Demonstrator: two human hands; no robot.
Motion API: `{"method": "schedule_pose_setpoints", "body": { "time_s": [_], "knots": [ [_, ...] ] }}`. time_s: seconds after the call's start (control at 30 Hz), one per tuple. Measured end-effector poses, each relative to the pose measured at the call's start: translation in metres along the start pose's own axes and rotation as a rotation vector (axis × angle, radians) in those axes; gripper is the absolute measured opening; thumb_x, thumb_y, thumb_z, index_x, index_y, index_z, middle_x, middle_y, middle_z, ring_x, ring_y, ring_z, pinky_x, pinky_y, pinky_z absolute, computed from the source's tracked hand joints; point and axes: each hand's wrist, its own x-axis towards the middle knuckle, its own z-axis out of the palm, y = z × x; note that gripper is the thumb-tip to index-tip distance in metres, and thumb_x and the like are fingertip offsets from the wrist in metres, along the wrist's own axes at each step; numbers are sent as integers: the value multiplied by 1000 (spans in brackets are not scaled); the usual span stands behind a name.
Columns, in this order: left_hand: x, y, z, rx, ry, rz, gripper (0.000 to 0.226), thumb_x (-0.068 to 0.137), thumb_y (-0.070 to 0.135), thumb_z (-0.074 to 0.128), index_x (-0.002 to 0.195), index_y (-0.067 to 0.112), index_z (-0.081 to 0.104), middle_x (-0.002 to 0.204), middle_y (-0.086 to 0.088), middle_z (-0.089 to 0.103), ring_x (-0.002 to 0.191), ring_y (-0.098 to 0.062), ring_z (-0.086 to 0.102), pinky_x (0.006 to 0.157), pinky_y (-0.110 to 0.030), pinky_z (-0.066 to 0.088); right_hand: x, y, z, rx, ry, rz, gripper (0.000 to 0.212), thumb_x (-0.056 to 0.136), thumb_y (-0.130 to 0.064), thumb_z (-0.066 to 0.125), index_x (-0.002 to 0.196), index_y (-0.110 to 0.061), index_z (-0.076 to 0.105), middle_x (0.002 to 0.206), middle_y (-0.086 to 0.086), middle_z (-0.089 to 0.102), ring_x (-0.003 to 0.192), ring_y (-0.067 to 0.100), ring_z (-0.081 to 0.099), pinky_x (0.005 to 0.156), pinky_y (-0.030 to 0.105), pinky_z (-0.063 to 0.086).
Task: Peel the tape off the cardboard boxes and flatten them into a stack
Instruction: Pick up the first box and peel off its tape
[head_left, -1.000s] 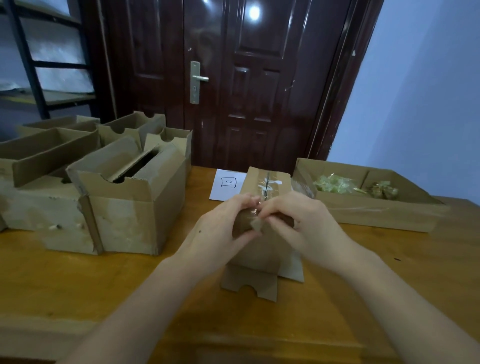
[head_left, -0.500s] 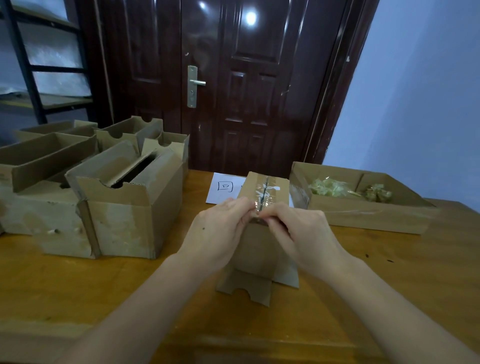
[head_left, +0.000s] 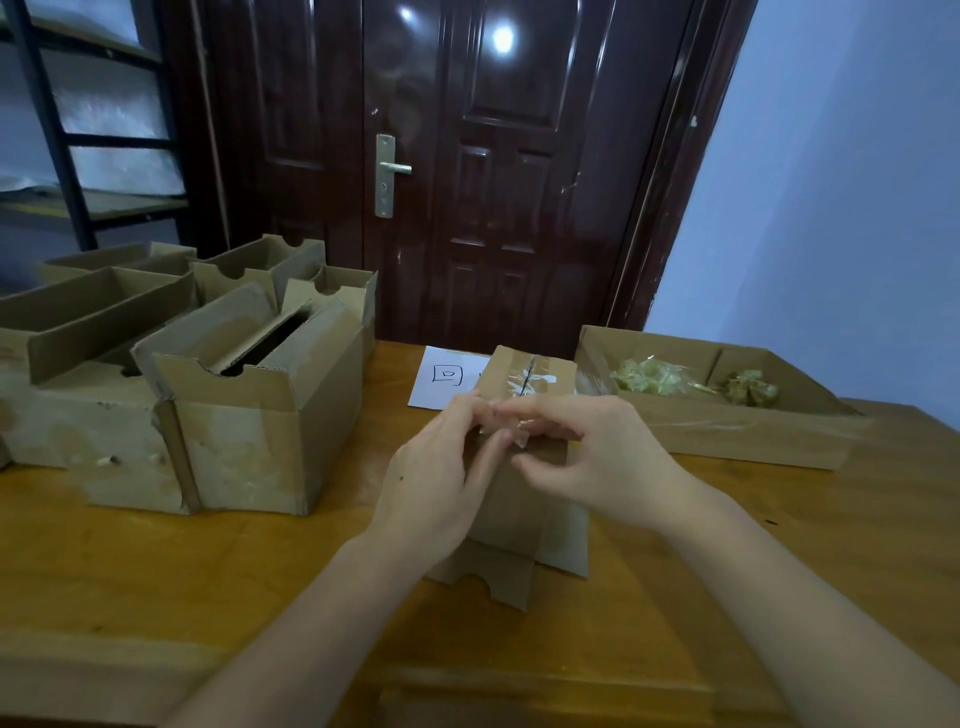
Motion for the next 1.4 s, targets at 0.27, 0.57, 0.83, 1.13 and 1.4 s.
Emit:
{"method": "schedule_pose_setpoints", "body": {
  "time_s": [0.27, 0.57, 0.83, 1.13, 1.4],
  "knots": [
    [-7, -4, -2, 45, -77, 11, 32, 90, 62, 59, 116, 50, 42, 139, 46, 38, 134, 15, 40, 102, -27, 49, 7, 1, 3, -135, 54, -88, 13, 92, -22, 74, 103, -23, 81, 95, -11, 79, 90, 9, 74, 75, 40, 60],
    [-5, 18, 20, 62, 60, -86, 69, 74, 82, 62, 126, 42, 40, 113, 32, 42, 114, 1, 45, 92, -38, 56, 13, -6, -2, -166, -5, -93, 13, 97, -24, 68, 96, -18, 80, 80, -8, 75, 69, 11, 67, 67, 28, 46],
    [8, 6, -1, -182, -309, -207, 95, 77, 61, 55, 155, 50, 3, 154, 35, 11, 148, -2, 10, 124, -49, 17, 37, -1, -6, 70, -171, 109, 12, 90, -32, 77, 101, -29, 81, 75, -24, 70, 74, -2, 63, 68, 14, 47],
    [-5, 0, 1, -474, -208, -284, 85, 90, 54, 49, 162, 42, 5, 154, 47, -10, 127, 38, 7, 95, 9, 20, 58, 2, 16, 255, -296, 201, 13, 82, -40, 83, 84, -29, 77, 72, -7, 64, 62, 6, 50, 63, 32, 44],
    [-3, 6, 13, -661, -92, -371, 78, 85, 33, 48, 158, 21, 26, 156, 14, 23, 134, 21, 27, 97, 1, 33, 51, 5, 12, 204, -320, 118, 9, 95, -24, 70, 90, -26, 77, 86, -15, 68, 74, -1, 53, 70, 17, 41]
  ]
}}
